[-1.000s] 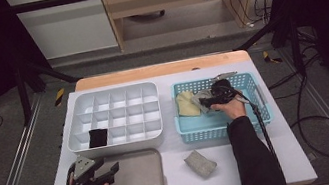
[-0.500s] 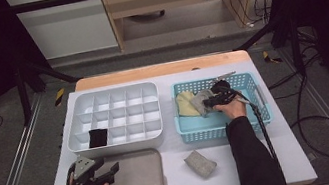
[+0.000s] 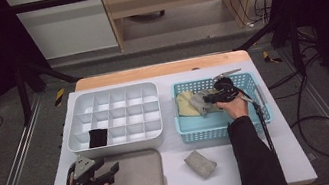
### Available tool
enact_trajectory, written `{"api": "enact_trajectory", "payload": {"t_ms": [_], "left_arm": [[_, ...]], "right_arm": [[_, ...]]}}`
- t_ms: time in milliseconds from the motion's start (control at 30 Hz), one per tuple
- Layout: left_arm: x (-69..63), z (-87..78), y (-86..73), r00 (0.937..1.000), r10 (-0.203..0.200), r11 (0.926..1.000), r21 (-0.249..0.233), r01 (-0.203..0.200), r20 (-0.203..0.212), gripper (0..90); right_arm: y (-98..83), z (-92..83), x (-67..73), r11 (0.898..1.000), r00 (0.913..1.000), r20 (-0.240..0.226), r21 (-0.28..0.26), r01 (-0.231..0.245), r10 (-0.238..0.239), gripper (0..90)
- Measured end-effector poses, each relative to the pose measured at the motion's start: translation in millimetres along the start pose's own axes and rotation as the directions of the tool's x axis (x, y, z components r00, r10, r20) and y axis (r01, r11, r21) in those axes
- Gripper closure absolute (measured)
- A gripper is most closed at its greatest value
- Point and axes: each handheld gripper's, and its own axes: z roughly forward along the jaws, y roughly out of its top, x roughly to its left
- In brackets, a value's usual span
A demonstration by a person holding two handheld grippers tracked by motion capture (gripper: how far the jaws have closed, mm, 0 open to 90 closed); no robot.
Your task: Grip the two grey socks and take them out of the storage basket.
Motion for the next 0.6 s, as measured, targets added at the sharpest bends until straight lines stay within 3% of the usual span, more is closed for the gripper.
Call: {"api": "enact_trajectory", "payload": {"t_ms": [167,367,600], "left_arm": [[-0.5,0.6,-0.3,1.0,-0.002,1.0,-0.001,0.002,0.0,37.5],[-0.3,0.7,-0.4,1.0,0.0,1.0,0.002,0.0,0.0,37.5],[0.2,0.9,-0.6,1.0,0.001,1.0,0.005,-0.001,-0.003,37.5]], "right_arm": [[-1.1,0.2,-3.2,1.0,0.9984,0.051,0.011,0.024,-0.025,78.8],[-0.3,4.7,-3.4,0.997,0.9864,0.151,-0.043,0.072,-0.064,45.6],[-4.8,13.2,-7.6,0.999,0.989,0.139,0.012,0.05,-0.051,45.6]]}}
